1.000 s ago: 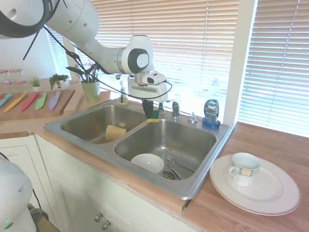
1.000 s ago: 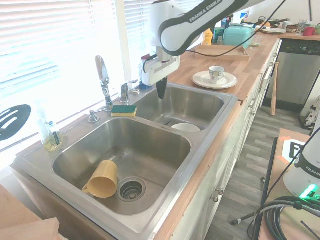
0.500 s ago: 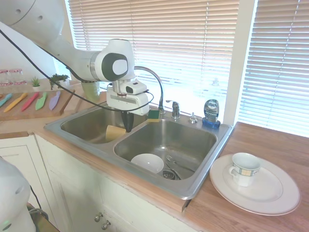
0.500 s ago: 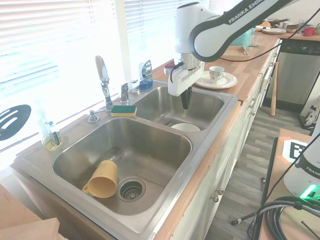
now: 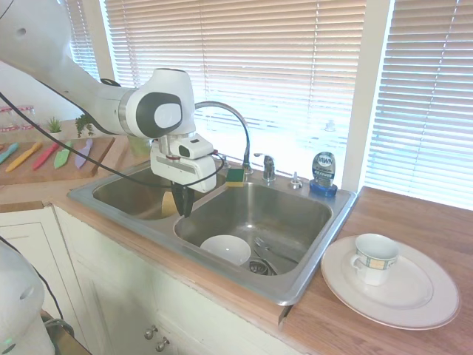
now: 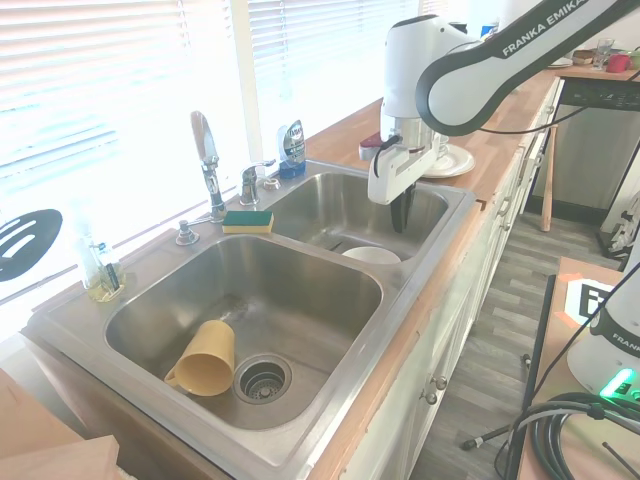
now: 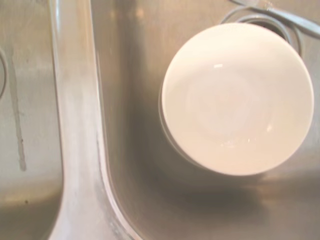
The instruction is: Turn off the faucet
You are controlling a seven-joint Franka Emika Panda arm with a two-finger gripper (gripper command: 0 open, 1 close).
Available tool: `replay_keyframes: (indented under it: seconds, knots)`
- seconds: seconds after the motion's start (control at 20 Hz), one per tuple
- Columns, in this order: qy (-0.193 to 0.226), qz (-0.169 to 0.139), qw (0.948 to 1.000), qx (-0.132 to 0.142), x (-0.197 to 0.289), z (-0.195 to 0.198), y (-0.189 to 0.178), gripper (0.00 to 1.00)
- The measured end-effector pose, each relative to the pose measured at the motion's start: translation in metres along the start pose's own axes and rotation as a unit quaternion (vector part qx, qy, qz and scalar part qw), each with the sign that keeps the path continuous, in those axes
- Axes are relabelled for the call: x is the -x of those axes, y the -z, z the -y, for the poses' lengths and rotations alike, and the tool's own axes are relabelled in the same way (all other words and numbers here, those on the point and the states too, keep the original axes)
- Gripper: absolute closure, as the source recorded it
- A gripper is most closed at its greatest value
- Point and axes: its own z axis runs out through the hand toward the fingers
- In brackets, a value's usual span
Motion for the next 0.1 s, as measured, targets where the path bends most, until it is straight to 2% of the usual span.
replay_keyframes:
  seconds: [0.1]
  knots:
    - [0.0, -0.002, 1.0, -0.002, 0.0002, 0.0001, 0.002, 0.0]
